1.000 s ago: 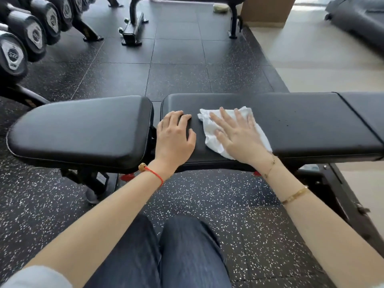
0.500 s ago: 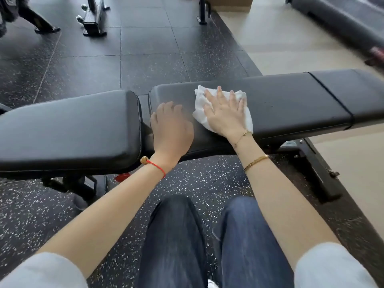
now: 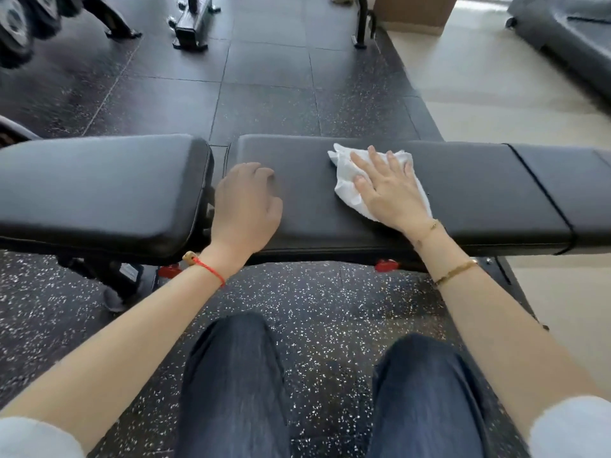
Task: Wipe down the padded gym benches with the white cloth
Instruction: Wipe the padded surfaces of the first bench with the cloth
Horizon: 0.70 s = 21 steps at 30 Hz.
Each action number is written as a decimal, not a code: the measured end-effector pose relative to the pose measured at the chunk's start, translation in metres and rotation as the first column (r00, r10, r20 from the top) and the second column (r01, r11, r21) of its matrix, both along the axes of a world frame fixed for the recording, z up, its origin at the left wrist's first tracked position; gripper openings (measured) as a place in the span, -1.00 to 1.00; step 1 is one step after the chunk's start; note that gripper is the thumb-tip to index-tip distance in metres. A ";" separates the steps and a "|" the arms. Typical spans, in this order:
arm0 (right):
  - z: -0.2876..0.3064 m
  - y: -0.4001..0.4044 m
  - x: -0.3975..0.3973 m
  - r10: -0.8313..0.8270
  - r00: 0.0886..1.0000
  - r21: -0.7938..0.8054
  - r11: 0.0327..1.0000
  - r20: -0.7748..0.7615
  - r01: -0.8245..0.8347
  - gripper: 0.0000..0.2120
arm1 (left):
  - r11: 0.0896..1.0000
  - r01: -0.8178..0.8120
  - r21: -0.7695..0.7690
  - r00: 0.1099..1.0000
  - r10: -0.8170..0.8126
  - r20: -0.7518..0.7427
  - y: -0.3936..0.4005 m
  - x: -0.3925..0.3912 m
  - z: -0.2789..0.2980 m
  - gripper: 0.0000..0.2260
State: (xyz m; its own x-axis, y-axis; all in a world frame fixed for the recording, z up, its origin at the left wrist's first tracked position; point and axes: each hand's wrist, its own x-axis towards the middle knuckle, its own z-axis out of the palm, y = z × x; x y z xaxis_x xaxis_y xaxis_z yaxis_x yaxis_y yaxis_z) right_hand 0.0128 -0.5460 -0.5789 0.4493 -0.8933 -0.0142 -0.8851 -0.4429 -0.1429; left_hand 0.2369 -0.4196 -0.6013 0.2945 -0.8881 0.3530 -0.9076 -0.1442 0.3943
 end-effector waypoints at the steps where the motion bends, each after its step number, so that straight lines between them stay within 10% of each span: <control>1: 0.001 -0.014 0.007 -0.024 1.000 0.007 1.000 -0.014 0.024 -0.52 | 1.000 -0.007 -0.007 1.000 0.007 -0.015 0.000 0.000 0.000 -0.63; 11: -0.005 0.011 0.007 0.375 0.926 -0.029 0.927 0.030 -0.375 -0.51 | 0.999 -0.033 -0.016 0.998 0.032 -0.050 0.004 -0.011 0.009 -0.65; 21: 0.000 -0.047 -0.043 0.229 0.971 -0.012 0.973 -0.065 -0.231 -0.50 | 0.994 -0.095 0.046 0.995 0.095 0.004 -0.001 -0.066 0.034 -0.67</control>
State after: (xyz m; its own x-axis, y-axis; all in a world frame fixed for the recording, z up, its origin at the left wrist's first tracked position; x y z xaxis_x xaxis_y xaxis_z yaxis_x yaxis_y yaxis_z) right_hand -0.0306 -0.5927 -0.5789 0.6416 -0.7664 -0.0325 -0.7660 -0.6379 -0.0798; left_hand 0.1709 -0.4211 -0.5678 0.3777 -0.8714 0.3131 -0.8895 -0.2475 0.3841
